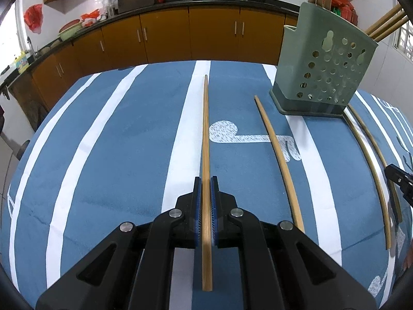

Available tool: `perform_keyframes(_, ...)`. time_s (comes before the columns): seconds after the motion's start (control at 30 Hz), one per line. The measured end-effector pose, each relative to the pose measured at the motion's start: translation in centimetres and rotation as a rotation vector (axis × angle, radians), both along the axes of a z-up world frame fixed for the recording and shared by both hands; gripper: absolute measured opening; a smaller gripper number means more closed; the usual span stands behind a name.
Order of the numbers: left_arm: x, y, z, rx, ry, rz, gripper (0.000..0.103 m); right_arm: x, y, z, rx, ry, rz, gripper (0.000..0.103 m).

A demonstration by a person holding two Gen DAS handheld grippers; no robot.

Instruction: Organize utensils

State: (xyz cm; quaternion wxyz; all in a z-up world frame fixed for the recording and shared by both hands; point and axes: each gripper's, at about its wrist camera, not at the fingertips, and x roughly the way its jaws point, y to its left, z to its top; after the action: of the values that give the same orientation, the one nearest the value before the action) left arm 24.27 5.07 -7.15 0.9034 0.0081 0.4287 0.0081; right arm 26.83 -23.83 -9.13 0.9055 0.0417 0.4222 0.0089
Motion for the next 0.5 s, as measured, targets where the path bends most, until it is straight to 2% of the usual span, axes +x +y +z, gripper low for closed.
perform_keyframes(0.5,-0.02,-0.18,-0.02,0.000,0.000,0.001,0.008,-0.08,0.04,-0.01,-0.006,0.001,-0.003,0.008)
